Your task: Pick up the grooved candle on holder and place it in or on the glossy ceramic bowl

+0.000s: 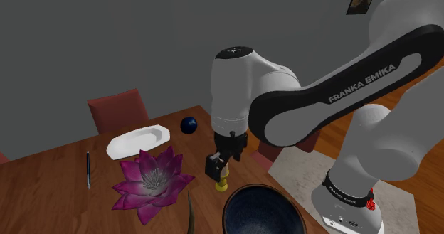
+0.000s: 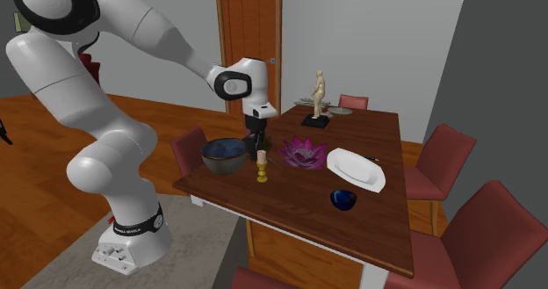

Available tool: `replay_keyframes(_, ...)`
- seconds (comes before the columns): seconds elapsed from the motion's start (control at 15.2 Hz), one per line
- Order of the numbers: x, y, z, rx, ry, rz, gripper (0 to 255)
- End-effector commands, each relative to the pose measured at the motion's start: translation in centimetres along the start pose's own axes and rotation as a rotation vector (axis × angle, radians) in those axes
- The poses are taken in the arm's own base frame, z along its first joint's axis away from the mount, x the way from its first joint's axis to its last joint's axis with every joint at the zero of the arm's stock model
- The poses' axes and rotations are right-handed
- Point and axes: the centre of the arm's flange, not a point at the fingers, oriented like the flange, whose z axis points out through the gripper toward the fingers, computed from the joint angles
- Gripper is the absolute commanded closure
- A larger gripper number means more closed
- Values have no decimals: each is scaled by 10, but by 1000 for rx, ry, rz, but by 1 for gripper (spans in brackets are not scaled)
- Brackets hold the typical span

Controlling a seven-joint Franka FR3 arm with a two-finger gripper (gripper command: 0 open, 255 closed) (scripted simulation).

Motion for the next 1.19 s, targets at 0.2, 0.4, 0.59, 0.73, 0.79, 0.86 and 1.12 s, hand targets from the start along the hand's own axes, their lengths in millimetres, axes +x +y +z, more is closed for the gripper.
replay_keyframes(0.2,0,0,20,0,0,0,0)
replay_keyframes(0.4,0,0,20,0,0,0,0)
replay_keyframes(0.59,0,0,20,0,0,0,0)
replay_keyframes(0.73,0,0,20,0,0,0,255)
replay_keyframes(0.79,0,0,20,0,0,0,255)
replay_keyframes(0.86,0,0,20,0,0,0,255)
replay_keyframes(1.12,-1,0,20,0,0,0,255)
